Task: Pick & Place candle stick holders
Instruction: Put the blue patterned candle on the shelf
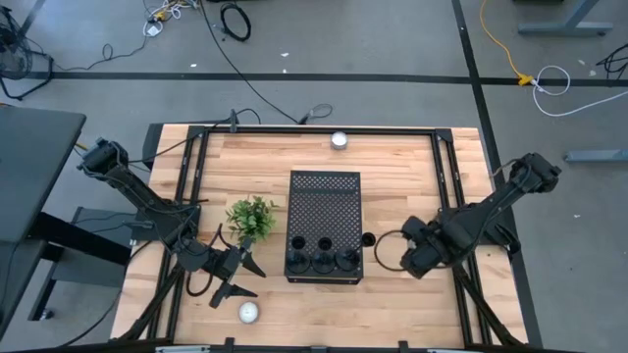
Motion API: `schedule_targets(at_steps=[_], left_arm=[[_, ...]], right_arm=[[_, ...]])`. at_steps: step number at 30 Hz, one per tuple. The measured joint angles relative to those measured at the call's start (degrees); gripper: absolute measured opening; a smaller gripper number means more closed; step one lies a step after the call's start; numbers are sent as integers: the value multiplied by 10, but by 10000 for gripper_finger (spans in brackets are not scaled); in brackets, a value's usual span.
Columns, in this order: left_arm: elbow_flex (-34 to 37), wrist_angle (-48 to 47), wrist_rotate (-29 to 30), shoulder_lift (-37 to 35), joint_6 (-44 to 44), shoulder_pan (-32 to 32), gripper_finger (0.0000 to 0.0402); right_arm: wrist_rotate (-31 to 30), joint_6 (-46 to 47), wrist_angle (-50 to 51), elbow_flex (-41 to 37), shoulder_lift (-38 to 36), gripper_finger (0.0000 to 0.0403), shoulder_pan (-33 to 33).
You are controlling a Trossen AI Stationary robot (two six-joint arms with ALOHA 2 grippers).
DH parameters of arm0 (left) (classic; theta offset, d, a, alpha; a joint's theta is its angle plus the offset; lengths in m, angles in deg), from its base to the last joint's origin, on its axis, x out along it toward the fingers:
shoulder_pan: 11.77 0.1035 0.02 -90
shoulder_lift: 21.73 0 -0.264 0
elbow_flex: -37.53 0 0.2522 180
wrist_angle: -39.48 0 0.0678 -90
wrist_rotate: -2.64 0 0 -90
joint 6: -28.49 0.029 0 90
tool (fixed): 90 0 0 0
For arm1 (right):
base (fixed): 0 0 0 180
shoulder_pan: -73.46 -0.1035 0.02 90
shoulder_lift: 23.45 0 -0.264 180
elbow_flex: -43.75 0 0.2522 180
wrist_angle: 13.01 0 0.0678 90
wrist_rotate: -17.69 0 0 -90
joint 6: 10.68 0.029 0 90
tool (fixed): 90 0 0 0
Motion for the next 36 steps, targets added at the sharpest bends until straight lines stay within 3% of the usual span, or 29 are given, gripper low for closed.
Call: schedule_targets(at_steps=[10,19,29,36], left_arm=[[0,0,0,0,0,0,248],[0,0,0,0,0,0,248],[0,0,0,0,0,0,248],[0,0,0,0,0,0,248]], right_arm=[[-80,-78,27,51,0,285,104],[-85,-185,-54,55,0,285,193],[-65,-373,-268,55,0,285,305],[-47,-451,-348,55,1,285,359]])
